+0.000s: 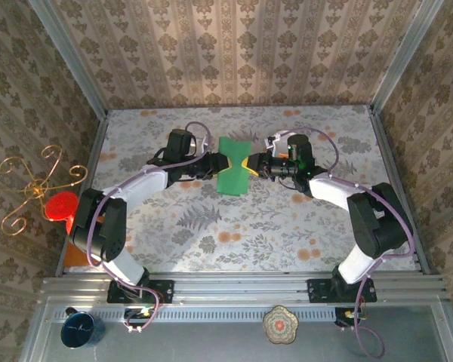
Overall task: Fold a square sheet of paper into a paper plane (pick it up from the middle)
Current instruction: First fold in half a square sheet of paper at the center of the table.
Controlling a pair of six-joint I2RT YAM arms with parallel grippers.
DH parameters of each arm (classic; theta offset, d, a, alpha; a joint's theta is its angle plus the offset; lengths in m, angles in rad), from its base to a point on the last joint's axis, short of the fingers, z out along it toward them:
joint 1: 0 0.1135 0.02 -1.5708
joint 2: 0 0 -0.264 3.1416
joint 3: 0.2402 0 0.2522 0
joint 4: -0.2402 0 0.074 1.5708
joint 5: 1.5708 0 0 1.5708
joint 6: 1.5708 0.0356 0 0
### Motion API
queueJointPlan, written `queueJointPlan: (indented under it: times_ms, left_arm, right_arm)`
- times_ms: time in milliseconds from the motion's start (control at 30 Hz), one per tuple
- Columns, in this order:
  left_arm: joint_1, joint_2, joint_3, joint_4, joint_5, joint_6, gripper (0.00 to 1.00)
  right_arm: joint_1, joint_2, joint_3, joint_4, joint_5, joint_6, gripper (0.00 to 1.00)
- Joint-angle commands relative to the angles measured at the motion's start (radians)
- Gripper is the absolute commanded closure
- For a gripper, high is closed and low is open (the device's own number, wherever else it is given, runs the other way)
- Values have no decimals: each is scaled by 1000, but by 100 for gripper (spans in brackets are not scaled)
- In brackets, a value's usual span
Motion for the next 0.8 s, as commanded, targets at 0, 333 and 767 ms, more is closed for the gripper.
queueJointPlan:
  times_ms: [0, 333, 767]
  left_arm:
    - [2, 13, -26, 17, -2, -21, 61]
    - [56, -22, -97, 3, -54, -17, 33]
    - [124, -129, -109, -100, -171, 69, 0]
  right_arm:
    - [5, 12, 4, -58, 30, -11, 87]
    - [-11, -66, 51, -380, 120, -181, 95]
    - [36, -60, 417, -898, 185, -254, 98]
